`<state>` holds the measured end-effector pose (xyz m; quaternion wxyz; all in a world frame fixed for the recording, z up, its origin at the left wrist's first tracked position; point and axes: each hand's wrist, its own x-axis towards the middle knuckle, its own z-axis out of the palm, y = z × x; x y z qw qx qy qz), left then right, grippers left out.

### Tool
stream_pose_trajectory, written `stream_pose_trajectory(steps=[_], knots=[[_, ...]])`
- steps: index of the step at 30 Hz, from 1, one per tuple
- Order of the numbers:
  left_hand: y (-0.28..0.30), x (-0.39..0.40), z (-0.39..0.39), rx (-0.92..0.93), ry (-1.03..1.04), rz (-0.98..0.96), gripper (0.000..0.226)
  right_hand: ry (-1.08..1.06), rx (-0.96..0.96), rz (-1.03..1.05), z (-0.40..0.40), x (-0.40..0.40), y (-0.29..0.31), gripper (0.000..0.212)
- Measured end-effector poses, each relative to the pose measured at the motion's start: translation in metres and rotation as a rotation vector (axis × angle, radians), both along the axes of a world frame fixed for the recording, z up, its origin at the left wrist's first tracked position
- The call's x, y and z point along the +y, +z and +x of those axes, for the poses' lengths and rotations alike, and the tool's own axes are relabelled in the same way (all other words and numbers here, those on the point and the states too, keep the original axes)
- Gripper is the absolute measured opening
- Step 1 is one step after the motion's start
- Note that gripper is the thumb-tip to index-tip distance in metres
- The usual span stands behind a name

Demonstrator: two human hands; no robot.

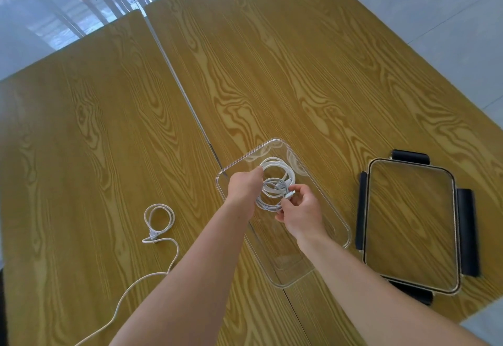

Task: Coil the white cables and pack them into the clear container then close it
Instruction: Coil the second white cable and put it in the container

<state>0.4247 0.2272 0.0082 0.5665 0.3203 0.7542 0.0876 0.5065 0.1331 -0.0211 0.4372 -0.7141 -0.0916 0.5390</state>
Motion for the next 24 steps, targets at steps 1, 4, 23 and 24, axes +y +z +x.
stream_pose_trajectory(steps=[1, 4, 23, 24], knots=[[-0.001, 0.000, 0.000, 0.025, -0.033, 0.019, 0.024, 0.012, -0.011, -0.003, 0.000, 0.001, -0.001, 0.026], [-0.001, 0.000, -0.002, 0.113, -0.211, 0.127, 0.022, 0.068, -0.061, -0.006, 0.001, 0.002, -0.001, 0.027], [0.000, 0.019, -0.017, 0.614, -0.901, 0.420, 0.018, 0.297, -0.212, 0.065, -0.003, 0.000, 0.003, 0.027], [0.000, 0.019, -0.018, 0.618, -0.909, 0.417, 0.018, 0.310, -0.204, 0.068, -0.005, 0.000, 0.003, 0.027]])
